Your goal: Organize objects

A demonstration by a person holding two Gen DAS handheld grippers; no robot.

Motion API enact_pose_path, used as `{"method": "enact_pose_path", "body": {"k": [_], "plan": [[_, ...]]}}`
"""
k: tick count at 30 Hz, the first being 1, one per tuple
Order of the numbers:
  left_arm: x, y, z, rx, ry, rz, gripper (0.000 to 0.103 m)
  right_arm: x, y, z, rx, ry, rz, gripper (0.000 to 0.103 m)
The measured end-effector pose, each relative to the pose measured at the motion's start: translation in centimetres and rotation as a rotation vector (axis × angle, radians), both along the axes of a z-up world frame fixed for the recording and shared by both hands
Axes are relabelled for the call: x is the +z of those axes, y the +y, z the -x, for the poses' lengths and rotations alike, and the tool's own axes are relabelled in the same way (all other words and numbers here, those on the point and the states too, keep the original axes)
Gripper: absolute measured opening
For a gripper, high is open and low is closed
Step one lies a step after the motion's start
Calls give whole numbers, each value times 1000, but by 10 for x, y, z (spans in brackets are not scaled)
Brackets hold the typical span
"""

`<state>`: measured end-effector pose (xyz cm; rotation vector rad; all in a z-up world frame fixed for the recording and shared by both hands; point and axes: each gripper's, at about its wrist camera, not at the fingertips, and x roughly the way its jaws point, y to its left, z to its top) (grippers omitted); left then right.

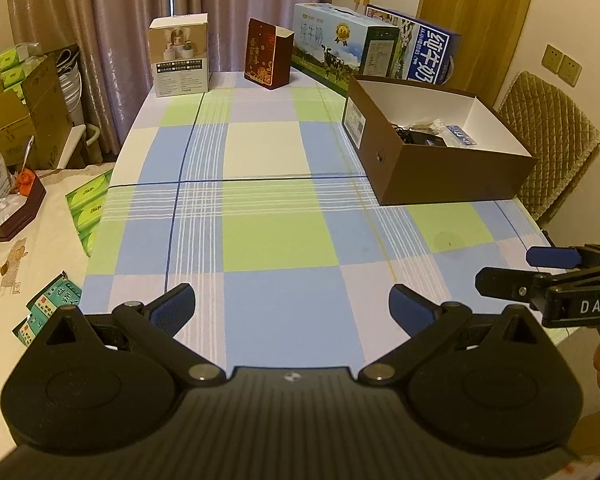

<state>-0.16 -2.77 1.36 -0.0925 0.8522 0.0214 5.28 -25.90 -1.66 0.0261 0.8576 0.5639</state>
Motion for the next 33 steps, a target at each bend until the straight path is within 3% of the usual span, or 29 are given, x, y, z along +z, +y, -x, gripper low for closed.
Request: {"method": "enact_pose_path", "body": {"k": [33], "plan": [[1,-9,0,-22,-12,-13,102,3,-1,2,-11,3,0,101]]}}
